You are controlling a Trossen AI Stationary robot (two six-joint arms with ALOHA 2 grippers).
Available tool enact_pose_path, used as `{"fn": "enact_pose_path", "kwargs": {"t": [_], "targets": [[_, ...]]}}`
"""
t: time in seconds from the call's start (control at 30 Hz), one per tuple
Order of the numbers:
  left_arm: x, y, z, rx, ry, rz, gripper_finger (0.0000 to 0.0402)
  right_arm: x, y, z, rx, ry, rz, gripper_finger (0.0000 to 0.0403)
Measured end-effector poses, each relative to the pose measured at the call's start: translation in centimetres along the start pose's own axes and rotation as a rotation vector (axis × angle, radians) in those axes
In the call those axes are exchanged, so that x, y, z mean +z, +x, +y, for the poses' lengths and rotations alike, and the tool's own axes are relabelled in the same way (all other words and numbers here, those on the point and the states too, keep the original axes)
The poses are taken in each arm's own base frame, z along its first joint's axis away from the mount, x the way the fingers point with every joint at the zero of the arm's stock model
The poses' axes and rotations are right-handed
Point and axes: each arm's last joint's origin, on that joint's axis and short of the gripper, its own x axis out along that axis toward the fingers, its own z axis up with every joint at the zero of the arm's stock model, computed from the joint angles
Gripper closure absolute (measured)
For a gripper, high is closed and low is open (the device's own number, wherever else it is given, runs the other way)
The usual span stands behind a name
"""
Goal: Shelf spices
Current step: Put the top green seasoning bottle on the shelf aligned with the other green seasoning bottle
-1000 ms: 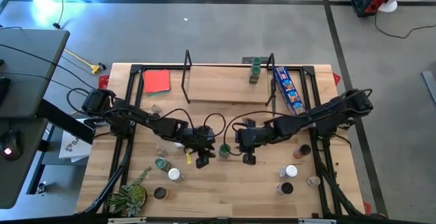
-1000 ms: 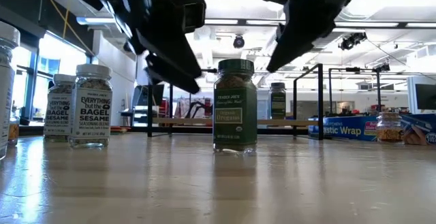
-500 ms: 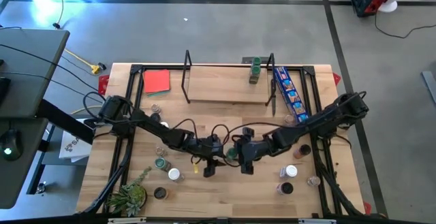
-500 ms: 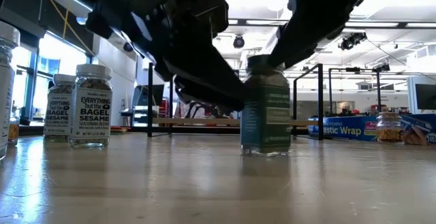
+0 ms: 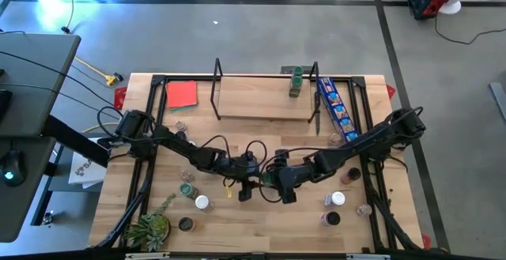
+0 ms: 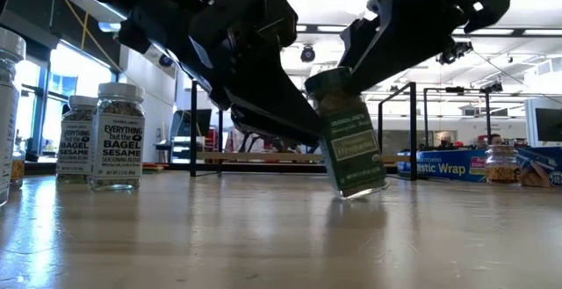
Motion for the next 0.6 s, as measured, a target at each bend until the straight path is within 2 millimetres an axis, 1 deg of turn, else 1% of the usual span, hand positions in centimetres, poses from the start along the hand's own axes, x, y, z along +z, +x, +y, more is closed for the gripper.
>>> {"fn": "enact_pose_path", "kwargs": {"t": [0.13, 0.33, 0.6], "targets": [[0.12, 0.03, 0.40, 0.011, -0.007, -0.002, 0.0245, -0.06, 0.26, -0.38, -0.004, 0.023, 0.007, 0.0142], [0.25, 0.02, 0.27, 0.001, -0.012, -0.015, 0.0245, -0.03, 0.17, -0.37, 0.000, 0.080, 0.006, 0.0142], [0.87, -0.74, -0.08, -0.009, -0.002, -0.027, 0.0245, -0.50, 0.07, -0.42, -0.005, 0.089, 0.055, 0.0142]]}}
